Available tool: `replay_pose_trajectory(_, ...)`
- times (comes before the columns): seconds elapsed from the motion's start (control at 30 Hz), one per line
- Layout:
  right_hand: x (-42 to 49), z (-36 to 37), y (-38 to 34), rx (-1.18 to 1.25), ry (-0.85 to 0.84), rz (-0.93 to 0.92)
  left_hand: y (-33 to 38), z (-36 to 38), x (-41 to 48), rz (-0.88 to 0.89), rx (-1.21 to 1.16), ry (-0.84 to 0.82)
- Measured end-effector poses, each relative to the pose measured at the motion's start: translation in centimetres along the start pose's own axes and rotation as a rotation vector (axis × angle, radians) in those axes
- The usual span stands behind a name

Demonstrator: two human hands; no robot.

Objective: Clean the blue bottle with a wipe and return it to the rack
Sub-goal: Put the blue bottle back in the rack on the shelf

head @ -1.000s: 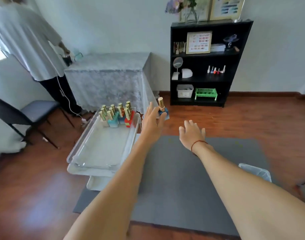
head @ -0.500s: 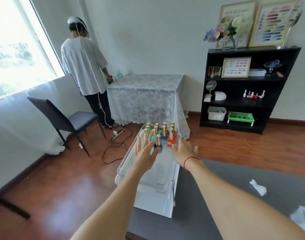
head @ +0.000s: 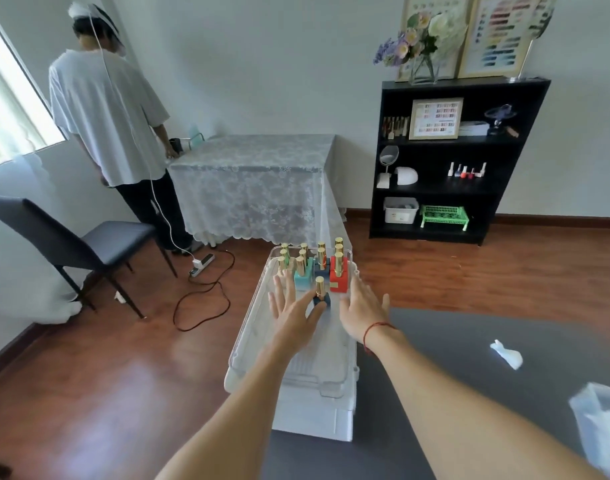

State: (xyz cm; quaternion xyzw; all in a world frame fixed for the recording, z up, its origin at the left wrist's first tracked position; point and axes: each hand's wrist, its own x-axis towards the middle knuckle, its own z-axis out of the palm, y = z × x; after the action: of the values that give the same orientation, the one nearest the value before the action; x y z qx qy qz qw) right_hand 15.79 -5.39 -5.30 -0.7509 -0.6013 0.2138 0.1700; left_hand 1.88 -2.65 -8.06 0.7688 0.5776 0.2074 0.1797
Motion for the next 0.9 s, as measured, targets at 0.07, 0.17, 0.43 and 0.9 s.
replay_pose_trajectory(0.07,-0.1,0.0,-0.2,-0.015,-0.005,0.009,0.0,-0.3,-0.1,0.020,-0.032,0.039)
replay_pose_trajectory(0.17,-0.2,-0.1,-0.2,-0.034,0.003,0.015,-0.1,-0.9,-0.2,0.049,-0.053,0.098)
replay_pose_trajectory(0.43,-0.4,-0.2,-0.3,-0.052,0.006,0.031,-0.3,-1.3,0.4,0.094,-0.038,0.127)
replay_pose_trajectory(0.9,-0.6,-0.1,-0.4,-0.017,0.038,0.024,-0.2,0.2,2.0,0.113,0.082,0.327)
